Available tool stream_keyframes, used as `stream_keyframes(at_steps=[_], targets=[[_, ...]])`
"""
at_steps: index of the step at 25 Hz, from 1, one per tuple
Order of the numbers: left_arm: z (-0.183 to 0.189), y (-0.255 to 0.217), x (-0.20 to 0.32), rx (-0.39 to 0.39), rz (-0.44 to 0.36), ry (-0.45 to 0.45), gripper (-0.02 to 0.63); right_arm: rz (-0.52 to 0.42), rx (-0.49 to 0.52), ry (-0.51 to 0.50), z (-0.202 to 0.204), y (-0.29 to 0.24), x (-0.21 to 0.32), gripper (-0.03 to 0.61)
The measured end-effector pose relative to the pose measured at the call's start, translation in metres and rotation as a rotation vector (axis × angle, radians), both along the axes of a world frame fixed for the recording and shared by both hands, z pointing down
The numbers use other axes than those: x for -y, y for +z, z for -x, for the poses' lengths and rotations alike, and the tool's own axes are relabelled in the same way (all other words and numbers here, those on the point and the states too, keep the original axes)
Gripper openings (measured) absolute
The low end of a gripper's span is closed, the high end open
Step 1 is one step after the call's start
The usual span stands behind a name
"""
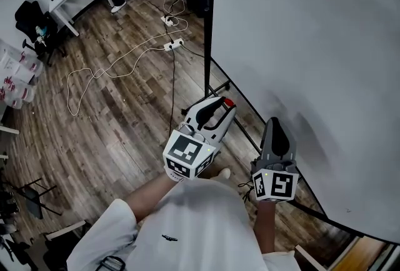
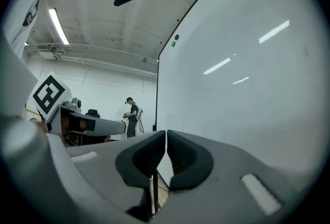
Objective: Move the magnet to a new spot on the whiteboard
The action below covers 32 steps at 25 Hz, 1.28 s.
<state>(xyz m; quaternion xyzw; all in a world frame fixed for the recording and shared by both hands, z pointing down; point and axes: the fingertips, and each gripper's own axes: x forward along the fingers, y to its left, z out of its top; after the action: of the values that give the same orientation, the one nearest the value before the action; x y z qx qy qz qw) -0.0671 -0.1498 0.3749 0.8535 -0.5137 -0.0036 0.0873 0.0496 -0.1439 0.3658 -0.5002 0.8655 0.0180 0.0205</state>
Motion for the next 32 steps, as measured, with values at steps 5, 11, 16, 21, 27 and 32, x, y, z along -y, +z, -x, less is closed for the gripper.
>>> stream_keyframes(at_steps=[5, 11, 16, 21, 27, 32], targets=[[0.002, 0.0, 0.0, -0.007, 0.007, 0.004, 0.123, -0.004, -0.011, 0.004, 0.002, -0.006, -0.003, 0.006], [-0.001, 0.002, 0.017, -0.015, 0.017, 0.017, 0.123, -0.012, -0.013, 0.012, 0.004, -0.012, 0.005, 0.006], [-0.011, -0.007, 0.033, -0.006, -0.01, 0.037, 0.123, -0.045, -0.017, 0.006, 0.006, -0.023, 0.015, 0.006], [-0.016, -0.023, 0.049, -0.003, -0.039, 0.05, 0.123, -0.075, -0.016, 0.011, 0.006, -0.038, 0.026, 0.006], [-0.02, -0.037, 0.069, -0.005, -0.054, 0.062, 0.123, -0.091, 0.007, 0.045, 0.009, -0.058, 0.043, 0.006], [-0.025, -0.045, 0.084, -0.001, -0.077, 0.066, 0.123, -0.111, 0.011, 0.061, 0.008, -0.069, 0.062, 0.006]])
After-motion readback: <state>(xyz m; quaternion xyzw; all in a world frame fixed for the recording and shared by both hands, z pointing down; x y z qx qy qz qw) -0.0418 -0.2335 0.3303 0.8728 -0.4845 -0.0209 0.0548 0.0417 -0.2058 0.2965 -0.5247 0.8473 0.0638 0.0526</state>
